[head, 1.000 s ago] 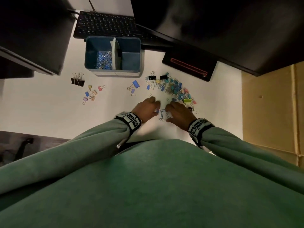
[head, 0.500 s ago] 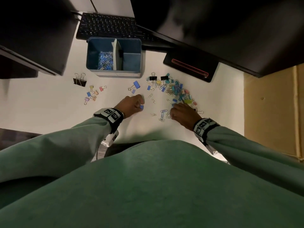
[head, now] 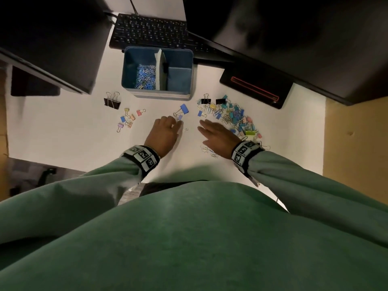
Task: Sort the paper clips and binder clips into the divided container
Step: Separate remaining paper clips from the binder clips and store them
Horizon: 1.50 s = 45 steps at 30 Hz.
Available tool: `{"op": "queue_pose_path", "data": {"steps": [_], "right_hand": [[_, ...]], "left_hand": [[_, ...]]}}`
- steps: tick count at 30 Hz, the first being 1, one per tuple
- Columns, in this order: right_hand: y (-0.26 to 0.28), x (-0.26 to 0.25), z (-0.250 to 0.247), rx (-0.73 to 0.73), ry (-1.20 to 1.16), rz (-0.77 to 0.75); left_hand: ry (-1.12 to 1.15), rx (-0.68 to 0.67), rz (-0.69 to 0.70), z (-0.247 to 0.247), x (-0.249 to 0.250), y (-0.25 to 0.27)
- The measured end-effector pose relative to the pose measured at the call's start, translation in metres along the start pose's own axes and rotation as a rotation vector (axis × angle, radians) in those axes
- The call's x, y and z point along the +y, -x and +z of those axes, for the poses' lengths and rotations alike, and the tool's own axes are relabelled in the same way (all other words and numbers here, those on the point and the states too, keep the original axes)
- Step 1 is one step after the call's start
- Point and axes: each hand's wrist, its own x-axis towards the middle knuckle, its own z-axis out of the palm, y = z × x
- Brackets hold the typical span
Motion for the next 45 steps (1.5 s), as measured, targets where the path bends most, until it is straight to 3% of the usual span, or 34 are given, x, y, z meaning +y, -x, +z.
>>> {"op": "queue_pose_path", "data": {"steps": [3,6,8,10,12,16,19,24,29,33,37,45], "right_hand": [[0.021,0.001,0.01,-0.107,0.06,-0.058],[0.05,0.012,0.015,0.01,-0.026,-0.129],[0.061,0.024,0.015,0.19,-0.032,-0.022],[0.067,0.033,0.013,0.277,-0.027,0.105],[0.073,0.038,0.014,0.247,-0.006,0.128],[0.089,0.05,0.018,0.207,0.002,0.154],[0.098,0.057,0.018,0.189,-0.004,0.22],[0.078,0.038,0.008,0.202,0.017,0.174],[0.036,0.015,0.003,0.082,-0.059,0.184],[0.034,0.006,0.006,0.047,-0.095,0.103],[0.038,0.002,0.012,0.014,-0.117,0.116],[0.034,0.001,0.002,0.133,-0.191,0.169]], "left_hand": [[-0.083,-0.036,0.01,0.006,0.011,0.006],[-0.11,-0.045,0.126,0.012,0.025,0.011],[-0.08,-0.027,0.153,0.012,0.031,0.011],[-0.055,-0.001,0.09,0.01,0.031,0.009],[-0.058,0.002,0.066,0.01,0.028,0.008],[-0.099,-0.002,0.183,0.018,0.03,0.01],[-0.009,0.01,0.224,0.023,0.038,0.013],[0.132,-0.205,0.128,0.019,0.058,-0.002],[0.117,-0.272,0.092,0.014,0.085,-0.032],[0.215,-0.245,0.034,0.017,0.087,-0.041],[0.241,-0.171,-0.015,0.016,0.084,-0.038],[0.353,-0.263,-0.074,0.014,0.069,-0.031]]}}
